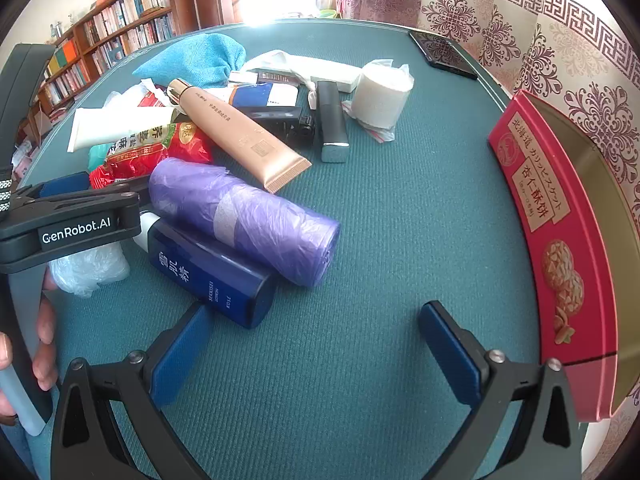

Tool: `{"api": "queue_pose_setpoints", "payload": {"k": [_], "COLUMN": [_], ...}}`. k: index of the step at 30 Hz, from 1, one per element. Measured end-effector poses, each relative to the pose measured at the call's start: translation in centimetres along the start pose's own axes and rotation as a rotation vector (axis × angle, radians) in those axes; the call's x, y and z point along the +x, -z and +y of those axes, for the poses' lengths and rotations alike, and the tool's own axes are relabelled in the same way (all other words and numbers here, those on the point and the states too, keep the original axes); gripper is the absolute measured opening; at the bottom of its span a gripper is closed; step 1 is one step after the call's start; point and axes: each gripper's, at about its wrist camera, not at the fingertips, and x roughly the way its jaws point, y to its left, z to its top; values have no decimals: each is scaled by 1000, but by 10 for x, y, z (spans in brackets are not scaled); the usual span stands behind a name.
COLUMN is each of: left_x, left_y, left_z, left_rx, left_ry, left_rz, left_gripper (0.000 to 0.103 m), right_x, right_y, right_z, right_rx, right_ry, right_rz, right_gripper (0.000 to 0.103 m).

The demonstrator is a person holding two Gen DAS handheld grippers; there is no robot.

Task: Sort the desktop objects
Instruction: 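Grasp the white plastic bag bundle with the left tool while the right tool approaches the blue bottle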

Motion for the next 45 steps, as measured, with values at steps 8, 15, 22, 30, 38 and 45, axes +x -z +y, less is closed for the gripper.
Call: {"api": "queue_pose_setpoints", "payload": {"k": [8, 15, 22, 30, 38, 45], "left_x": [0, 0, 0, -11, -42, -76], "left_y": [0, 0, -1, 0, 13, 47], "left_z": [-1, 0, -1, 18, 50, 14], "left_rx": [0, -1, 4, -23, -100, 167], "left_ry": [0, 0, 11, 113, 292, 269], "left_rz": [0, -1, 3, 12, -31, -61], "left_gripper": [103, 103, 103, 103, 103, 103], "right_x": [1, 0, -6, -6, -5, -3], "right_y": [0, 1, 11, 14, 12, 10], "right_z": [0, 1, -3, -3, 1, -2], "right_rx": [0, -5, -118, -154, -159, -151], "right_ry": [1, 2, -66, -84, -83, -90], "right_rz": [-1, 4, 4, 1, -1, -6], "right_gripper": [103, 103, 103, 103, 103, 103]}}
